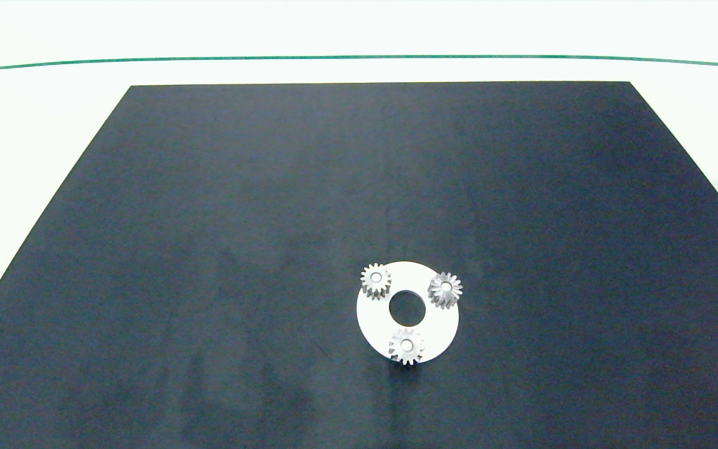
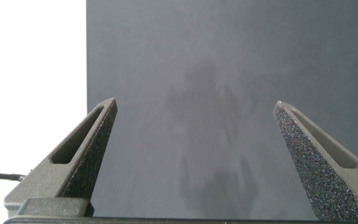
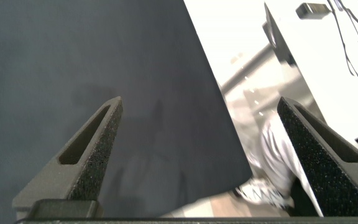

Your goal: Install three planetary gears onto the carrier pins

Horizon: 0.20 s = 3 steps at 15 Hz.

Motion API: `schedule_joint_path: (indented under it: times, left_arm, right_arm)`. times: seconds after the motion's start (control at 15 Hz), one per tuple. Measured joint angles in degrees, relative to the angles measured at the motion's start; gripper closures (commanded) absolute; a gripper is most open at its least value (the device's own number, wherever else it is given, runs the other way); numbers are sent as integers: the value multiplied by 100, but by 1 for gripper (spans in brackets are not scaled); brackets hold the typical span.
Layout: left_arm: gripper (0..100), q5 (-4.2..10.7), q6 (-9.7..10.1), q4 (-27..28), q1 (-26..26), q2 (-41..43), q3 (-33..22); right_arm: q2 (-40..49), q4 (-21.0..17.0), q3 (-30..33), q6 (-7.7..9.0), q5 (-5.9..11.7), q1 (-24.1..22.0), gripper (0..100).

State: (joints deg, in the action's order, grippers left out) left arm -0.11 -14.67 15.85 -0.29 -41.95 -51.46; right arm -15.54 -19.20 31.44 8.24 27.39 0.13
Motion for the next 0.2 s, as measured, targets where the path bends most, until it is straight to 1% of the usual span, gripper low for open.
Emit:
schedule_joint_path:
  times: [0.13,0.2]
  left_arm:
    - [0,-40,48,104,144,1178,595]
    - [0,-62,61,146,185,1712,907]
  right_arm:
    - [477,-332,-132,5,-9,-46,0]
    - [708,-393,-243,16,-13,-57,0]
